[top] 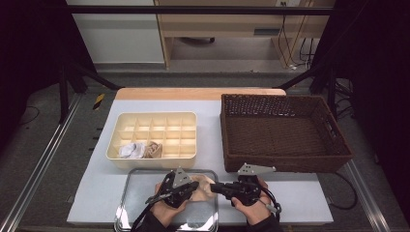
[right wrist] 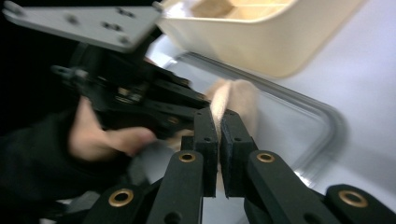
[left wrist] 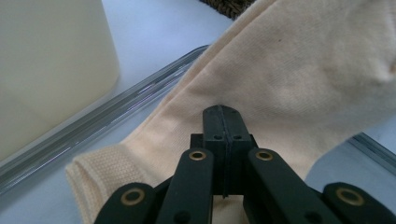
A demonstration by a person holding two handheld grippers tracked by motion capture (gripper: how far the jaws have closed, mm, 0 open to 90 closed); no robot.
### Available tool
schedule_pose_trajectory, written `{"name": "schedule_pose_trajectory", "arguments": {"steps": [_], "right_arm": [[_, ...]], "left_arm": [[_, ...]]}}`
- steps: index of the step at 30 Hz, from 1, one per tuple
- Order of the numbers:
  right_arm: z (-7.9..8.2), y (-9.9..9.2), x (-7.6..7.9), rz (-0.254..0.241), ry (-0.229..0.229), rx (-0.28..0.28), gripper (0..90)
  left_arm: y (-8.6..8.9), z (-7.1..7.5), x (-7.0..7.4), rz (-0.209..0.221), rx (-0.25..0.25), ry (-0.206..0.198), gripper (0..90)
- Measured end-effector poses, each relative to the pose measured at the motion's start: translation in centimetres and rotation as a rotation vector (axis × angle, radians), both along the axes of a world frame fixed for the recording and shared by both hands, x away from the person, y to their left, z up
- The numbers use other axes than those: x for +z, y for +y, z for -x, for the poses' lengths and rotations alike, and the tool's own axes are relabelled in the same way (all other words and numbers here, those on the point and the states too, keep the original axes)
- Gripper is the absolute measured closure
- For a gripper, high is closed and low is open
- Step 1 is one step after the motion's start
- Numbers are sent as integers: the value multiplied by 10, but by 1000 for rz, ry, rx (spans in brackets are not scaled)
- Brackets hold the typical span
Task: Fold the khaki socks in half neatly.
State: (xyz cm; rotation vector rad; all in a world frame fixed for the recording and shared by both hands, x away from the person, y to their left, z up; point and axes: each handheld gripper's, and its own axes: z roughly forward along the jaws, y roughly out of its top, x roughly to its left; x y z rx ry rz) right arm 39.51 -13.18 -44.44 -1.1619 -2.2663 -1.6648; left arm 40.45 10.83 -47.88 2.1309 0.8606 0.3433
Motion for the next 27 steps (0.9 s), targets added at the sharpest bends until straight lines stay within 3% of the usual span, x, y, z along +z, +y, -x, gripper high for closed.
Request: {"name": "schedule_pose_trajectory", "arguments": {"steps": [5, 8, 12, 19, 23, 27], "right_arm": [[0, 5, 2, -24, -15, 8, 871], [-1, 2, 2, -15, -12, -13, 871], [-2, -2, 2, -5, -19, -35, 870], [-4, 1, 1, 3, -17, -34, 869], [-4, 4, 2, 2, -18, -30, 868], [-5, 10, 4, 2, -23, -16, 868]], "left_arm": [[-1, 1, 0, 1, 0, 1, 898], [2, 0, 4, 27, 0, 16, 897], [13, 3, 14, 61, 9, -3, 881], [53, 13, 28, 78, 68, -43, 891], [80, 17, 26, 65, 117, -42, 897], [93, 21, 21, 40, 140, -39, 897]]}}
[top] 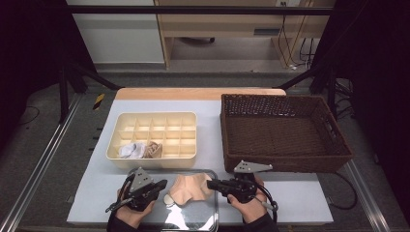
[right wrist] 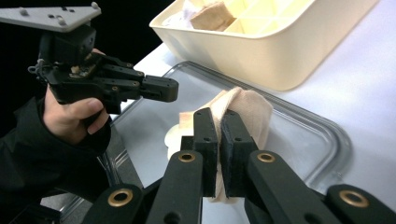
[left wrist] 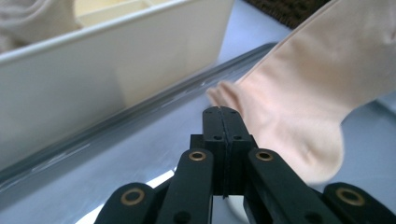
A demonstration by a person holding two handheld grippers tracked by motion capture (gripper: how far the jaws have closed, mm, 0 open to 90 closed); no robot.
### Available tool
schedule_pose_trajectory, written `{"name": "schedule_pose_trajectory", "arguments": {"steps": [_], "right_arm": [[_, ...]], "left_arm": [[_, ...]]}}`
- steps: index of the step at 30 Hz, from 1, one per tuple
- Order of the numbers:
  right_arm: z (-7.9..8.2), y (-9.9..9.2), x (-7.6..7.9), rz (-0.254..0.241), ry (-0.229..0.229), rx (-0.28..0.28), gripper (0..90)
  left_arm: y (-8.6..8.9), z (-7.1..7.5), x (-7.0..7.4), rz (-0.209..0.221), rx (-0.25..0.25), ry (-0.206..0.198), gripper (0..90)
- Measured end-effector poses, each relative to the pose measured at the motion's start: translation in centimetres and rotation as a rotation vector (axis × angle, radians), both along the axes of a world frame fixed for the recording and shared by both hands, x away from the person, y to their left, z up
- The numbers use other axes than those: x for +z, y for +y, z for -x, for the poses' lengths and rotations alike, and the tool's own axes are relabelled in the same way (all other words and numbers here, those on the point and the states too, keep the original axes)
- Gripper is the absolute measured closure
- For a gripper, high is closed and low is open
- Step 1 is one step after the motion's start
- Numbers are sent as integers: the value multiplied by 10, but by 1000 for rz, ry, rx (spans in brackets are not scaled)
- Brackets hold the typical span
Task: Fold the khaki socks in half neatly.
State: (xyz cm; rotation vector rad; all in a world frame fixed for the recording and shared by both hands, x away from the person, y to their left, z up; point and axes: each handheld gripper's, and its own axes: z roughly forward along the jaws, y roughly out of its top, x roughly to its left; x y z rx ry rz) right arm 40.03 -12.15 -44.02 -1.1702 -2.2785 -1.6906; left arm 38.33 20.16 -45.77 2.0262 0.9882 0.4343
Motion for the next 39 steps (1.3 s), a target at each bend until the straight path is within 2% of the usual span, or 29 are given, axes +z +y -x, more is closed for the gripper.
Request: {"name": "schedule_pose_trajectory", "arguments": {"steps": [5, 10, 20, 31, 35, 39], "right_arm": [[-1, 9, 2, -4, -3, 22, 867], [-3, 23, 3, 11, -5, 52, 866], [-14, 65, -4, 134, 2, 80, 862], [-23, 94, -22, 196, 36, 108, 856], [-25, 101, -32, 248, 44, 104, 818], [-24, 104, -35, 236, 54, 107, 718]], "left_arm": [[3, 4, -7, -16, -10, 23, 897], [-3, 7, -11, -38, -35, 21, 897], [-7, 6, -15, -48, -48, 32, 897], [-7, 5, -16, -48, -51, 36, 898], [-7, 5, -16, -44, -51, 33, 897], [-7, 5, -16, -41, -49, 33, 898]]}}
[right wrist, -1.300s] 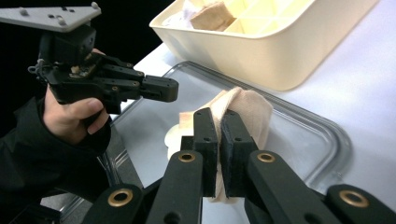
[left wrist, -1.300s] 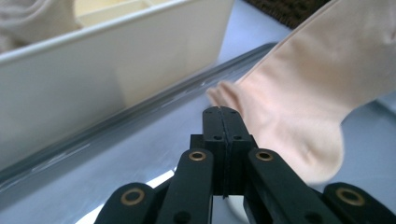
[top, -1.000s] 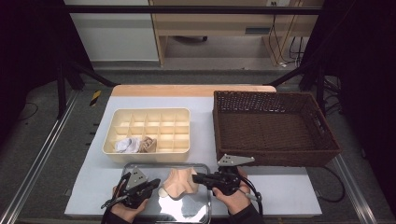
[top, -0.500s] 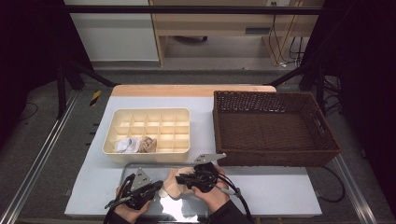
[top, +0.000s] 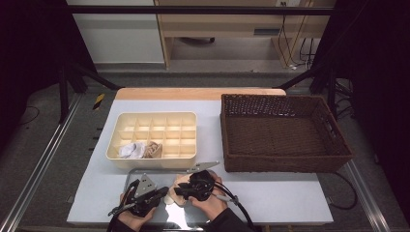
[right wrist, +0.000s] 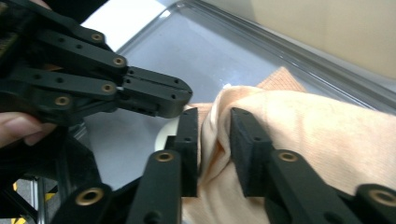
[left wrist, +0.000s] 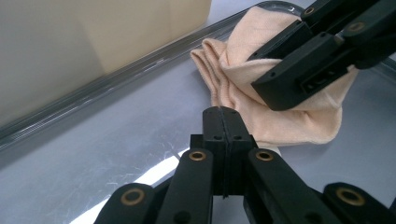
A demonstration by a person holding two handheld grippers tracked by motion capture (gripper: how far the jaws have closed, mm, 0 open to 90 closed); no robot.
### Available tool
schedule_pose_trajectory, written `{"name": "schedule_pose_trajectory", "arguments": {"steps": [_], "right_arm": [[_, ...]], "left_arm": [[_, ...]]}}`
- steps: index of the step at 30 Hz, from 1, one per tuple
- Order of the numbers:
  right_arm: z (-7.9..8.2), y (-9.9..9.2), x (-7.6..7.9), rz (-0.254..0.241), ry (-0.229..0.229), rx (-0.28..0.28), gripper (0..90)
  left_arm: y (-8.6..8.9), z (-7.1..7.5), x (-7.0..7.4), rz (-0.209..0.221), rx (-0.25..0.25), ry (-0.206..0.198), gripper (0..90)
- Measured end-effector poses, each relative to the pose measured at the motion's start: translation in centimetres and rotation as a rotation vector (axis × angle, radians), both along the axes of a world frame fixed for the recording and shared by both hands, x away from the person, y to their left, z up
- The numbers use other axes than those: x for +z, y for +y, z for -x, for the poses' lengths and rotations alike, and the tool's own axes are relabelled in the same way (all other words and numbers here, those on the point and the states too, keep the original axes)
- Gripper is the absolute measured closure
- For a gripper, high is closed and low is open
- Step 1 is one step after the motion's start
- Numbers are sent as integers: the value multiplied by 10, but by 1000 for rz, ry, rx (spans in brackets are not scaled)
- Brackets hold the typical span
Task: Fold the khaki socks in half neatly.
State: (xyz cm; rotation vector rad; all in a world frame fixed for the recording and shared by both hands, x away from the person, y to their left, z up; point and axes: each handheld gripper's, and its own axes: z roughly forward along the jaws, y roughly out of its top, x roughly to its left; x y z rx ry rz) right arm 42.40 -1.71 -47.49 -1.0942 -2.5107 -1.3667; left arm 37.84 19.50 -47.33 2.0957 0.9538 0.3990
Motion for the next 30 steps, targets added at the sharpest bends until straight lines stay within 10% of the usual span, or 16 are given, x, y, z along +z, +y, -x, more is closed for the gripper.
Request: {"name": "schedule_pose_trajectory", "arguments": {"steps": [9, 15, 30], "right_arm": [[8, -24, 22, -87, -61, -3, 707], [10, -38, 18, -14, -96, -20, 900], [14, -60, 16, 18, -135, -89, 789]], "left_arm": [[1, 0, 1, 14, 5, -7, 897], [1, 0, 4, 24, 7, -13, 897], [-24, -7, 44, 60, -51, -90, 897]]}}
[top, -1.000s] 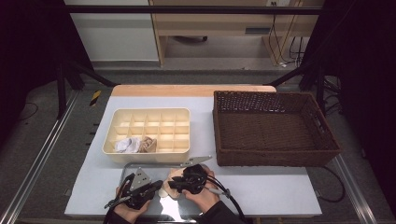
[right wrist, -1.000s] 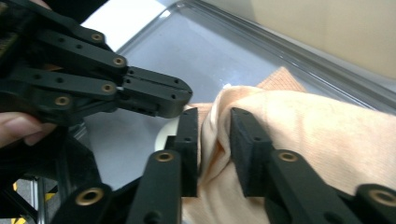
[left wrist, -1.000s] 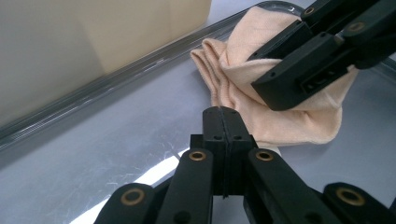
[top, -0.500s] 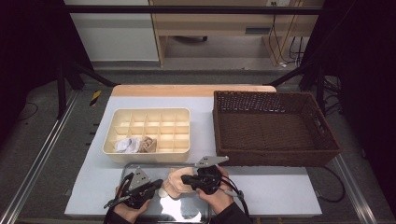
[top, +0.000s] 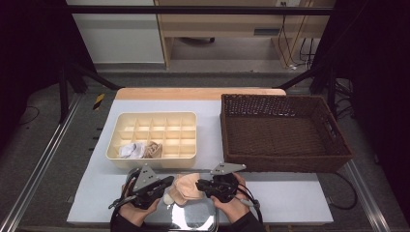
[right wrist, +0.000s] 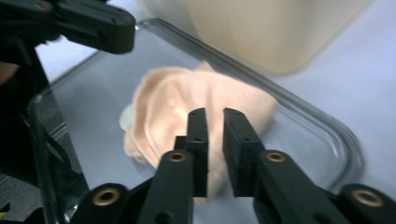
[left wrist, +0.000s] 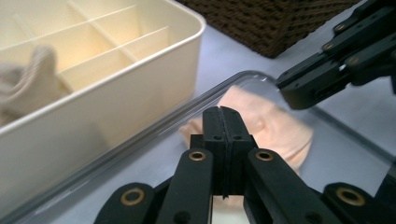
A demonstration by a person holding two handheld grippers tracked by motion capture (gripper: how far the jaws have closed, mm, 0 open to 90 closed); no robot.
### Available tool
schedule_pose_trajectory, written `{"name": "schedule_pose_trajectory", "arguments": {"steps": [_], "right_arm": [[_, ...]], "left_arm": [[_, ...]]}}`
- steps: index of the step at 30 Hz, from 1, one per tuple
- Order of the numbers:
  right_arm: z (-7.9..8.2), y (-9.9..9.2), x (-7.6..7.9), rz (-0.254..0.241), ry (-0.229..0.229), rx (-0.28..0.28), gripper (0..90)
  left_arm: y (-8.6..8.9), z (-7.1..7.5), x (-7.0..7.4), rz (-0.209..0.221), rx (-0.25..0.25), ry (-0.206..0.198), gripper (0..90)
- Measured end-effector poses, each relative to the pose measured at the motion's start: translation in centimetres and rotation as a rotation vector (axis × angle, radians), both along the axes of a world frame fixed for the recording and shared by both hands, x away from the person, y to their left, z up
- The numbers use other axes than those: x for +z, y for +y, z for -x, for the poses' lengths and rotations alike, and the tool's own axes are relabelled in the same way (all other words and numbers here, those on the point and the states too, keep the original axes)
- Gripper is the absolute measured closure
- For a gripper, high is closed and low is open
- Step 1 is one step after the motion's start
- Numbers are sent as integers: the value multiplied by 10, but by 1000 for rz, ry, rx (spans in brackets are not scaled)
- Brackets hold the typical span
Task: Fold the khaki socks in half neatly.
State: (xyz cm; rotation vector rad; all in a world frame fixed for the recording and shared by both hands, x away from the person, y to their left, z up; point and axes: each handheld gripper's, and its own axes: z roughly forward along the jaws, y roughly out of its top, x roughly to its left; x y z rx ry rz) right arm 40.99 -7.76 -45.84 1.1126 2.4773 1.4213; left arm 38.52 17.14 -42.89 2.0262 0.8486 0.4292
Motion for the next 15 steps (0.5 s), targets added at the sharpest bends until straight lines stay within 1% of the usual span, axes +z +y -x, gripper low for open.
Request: {"name": "schedule_pose_trajectory", "arguments": {"steps": [1, 3, 4, 5, 6, 7, 11, 13, 14, 15], "right_arm": [[1, -2, -3, 4, 10, -13, 769], [2, -4, -8, 12, 11, -23, 714], [2, -4, -8, 12, 11, -23, 714], [1, -5, -10, 14, 15, -28, 684], [2, -3, -12, 14, 27, -37, 627], [2, -3, -13, 13, 27, -37, 617], [0, 0, -20, 20, 42, -37, 599], [0, 2, -23, 19, 57, -35, 604], [0, 4, -25, 22, 59, -34, 617], [1, 5, -25, 28, 54, -27, 639]], "left_arm": [[-4, -1, 0, -4, -8, 2, 897], [-13, -3, -4, -29, -29, 12, 897], [-13, -3, -4, -29, -29, 12, 898], [-18, -4, -9, -53, -35, 19, 898], [-18, -5, -15, -69, -35, 31, 898], [-17, -6, -17, -72, -35, 39, 897], [-7, -5, -32, -87, -27, 76, 898], [-4, -4, -38, -83, -31, 91, 898], [-4, -3, -39, -80, -33, 91, 898], [-5, -2, -39, -85, -31, 86, 898]]}}
